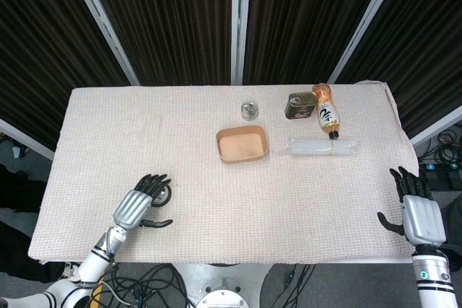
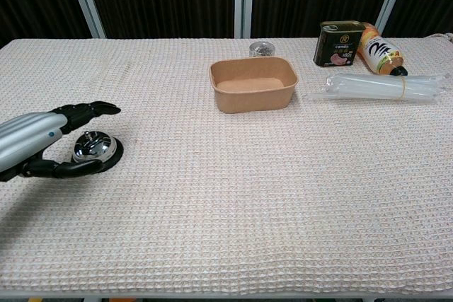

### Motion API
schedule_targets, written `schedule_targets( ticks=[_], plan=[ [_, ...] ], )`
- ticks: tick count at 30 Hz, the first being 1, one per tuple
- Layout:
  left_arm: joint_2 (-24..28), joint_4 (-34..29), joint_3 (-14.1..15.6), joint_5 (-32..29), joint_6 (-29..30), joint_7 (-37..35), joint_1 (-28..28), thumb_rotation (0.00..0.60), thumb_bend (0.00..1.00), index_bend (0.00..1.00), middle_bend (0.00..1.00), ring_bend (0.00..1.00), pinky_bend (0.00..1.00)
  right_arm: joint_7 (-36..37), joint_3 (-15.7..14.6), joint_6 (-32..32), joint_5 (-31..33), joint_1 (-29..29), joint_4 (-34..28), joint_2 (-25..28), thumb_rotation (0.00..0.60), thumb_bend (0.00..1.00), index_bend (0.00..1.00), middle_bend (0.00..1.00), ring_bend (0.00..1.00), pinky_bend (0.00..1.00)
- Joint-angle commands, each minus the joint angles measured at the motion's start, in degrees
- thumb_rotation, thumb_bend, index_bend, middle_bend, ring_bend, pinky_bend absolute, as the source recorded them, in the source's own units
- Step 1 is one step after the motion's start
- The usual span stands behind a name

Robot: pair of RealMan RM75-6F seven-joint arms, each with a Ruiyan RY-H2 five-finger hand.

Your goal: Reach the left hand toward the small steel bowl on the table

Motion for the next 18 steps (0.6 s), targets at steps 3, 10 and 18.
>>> schedule_targets(
  ticks=[3, 10, 18],
  plan=[
    [-0.84, 1.83, 0.74, -1.43, -2.98, 2.39, -0.29, 0.05, 0.0, 0.0, 0.0, 0.0, 0.0, -0.03, 0.03, -0.1, 0.15, 0.07, 0.05, -0.04, 0.6, 0.16, 0.0, 0.0, 0.0, 0.0],
    [-1.7, 3.44, 1.04, -1.81, -2.99, 5.17, -0.02, 0.028, 0.0, 0.0, 0.0, 0.0, 0.0, 0.18, 0.0, -0.16, 0.16, 0.08, 0.01, 0.06, 0.6, 0.17, 0.0, 0.0, 0.0, 0.0],
    [-2.44, 5.37, 0.54, 0.01, 1.02, 5.49, -0.11, 0.004, 0.0, 0.0, 0.0, 0.0, 0.0, 0.37, -0.19, -0.63, 0.09, 0.23, -0.12, 0.11, 0.6, 0.16, 0.0, 0.0, 0.0, 0.0]
  ],
)
